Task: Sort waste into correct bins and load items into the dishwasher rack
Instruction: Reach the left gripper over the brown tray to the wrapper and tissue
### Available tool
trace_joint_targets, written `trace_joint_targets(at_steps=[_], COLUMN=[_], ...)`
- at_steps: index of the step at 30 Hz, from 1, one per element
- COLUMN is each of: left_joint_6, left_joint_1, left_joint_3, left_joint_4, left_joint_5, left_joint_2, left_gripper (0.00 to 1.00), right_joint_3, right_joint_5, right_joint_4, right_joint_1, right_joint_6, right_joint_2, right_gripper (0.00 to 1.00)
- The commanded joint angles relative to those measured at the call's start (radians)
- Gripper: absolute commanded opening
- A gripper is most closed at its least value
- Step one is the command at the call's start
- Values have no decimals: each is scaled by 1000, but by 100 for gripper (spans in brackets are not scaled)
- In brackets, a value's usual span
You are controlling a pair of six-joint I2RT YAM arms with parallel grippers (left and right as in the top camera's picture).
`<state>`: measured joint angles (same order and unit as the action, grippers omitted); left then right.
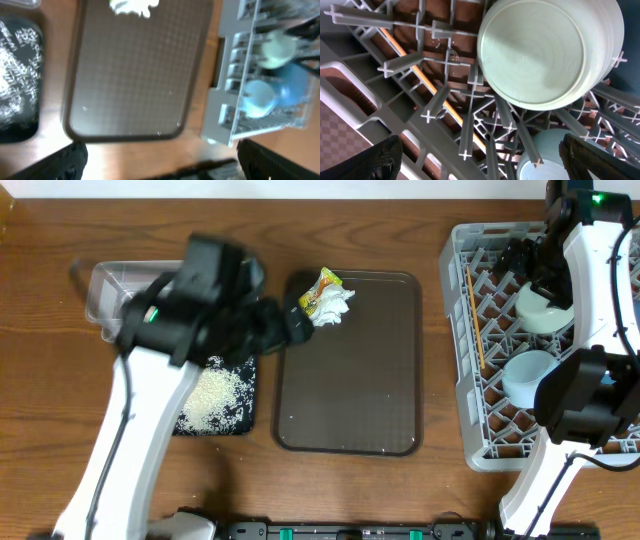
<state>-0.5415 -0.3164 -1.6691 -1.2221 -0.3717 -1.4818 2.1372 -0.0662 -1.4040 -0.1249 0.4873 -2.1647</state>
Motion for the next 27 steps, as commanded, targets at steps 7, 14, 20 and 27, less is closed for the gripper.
trace_joint_targets(at_steps=[7, 14, 20, 27], left_joint_6=[214, 420, 481, 505], left_joint_1=[-80, -120, -142, -143], left_joint_3=[-214, -213, -213, -213], left_joint_4=[139, 278, 384, 463], left_joint_5=[253, 253, 254, 359], left_joint_2=[-358, -537, -672, -754], left_gripper=[98, 98, 95, 85], right_joint_3=[1, 1, 1, 2], right_joint_5=[-1, -1, -1, -1], right_joint_4=[-2, -2, -2, -2], right_joint_1=[-4, -4, -3, -3], right_joint_6=[13, 13, 13, 13], right_joint_2=[32, 32, 32, 32], right_gripper=[99, 99, 99, 99])
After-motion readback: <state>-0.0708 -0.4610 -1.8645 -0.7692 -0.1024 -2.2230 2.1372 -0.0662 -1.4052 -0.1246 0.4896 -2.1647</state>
